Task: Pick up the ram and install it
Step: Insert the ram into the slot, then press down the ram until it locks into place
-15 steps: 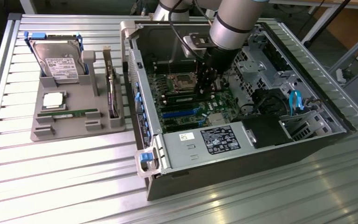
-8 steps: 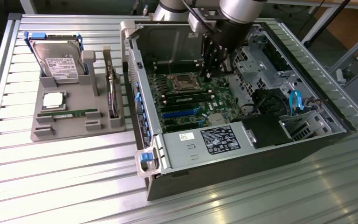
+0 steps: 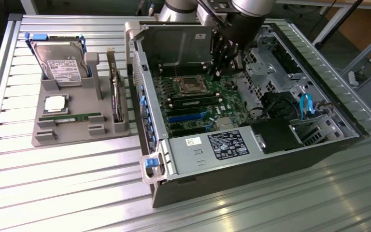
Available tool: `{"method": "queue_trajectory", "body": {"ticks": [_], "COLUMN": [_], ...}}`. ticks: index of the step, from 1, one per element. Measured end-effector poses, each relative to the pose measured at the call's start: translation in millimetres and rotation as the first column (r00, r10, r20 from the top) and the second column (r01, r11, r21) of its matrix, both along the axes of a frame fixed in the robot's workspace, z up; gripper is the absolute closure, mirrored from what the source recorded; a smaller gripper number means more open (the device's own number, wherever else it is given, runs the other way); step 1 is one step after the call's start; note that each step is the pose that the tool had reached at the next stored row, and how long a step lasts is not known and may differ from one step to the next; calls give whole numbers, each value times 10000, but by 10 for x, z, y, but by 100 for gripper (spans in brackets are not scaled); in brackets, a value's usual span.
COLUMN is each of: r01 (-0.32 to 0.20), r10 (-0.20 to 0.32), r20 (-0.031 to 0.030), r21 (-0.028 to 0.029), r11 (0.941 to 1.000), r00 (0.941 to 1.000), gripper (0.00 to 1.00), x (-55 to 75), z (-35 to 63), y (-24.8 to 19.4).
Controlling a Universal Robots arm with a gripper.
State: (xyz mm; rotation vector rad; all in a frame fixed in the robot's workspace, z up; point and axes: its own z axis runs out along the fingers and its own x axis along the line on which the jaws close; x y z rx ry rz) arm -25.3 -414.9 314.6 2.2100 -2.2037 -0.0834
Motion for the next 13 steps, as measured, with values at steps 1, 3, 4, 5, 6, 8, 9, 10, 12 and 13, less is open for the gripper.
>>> {"method": "queue_trajectory", "body": {"ticks": [1, 3, 4, 5, 6, 8, 9, 10, 12, 13], "r01": [0, 0, 0, 0, 0, 0, 0, 0, 0, 0], "r10": [0, 0, 0, 0, 0, 0, 0, 0, 0, 0], "r20": [0, 0, 0, 0, 0, 0, 0, 0, 0, 0], "r21": [0, 0, 0, 0, 0, 0, 0, 0, 0, 0], "r11": [10000, 10000, 10000, 10000, 10000, 10000, 10000, 10000, 10000, 10000], "r00": [10000, 10000, 10000, 10000, 10000, 10000, 10000, 10000, 10000, 10000], "gripper": [76, 76, 76, 76, 76, 76, 76, 84, 91, 91], "x": [0, 0, 0, 0, 0, 0, 0, 0, 0, 0], "z": [0, 0, 0, 0, 0, 0, 0, 0, 0, 0], "y": [0, 0, 0, 0, 0, 0, 0, 0, 0, 0]}}
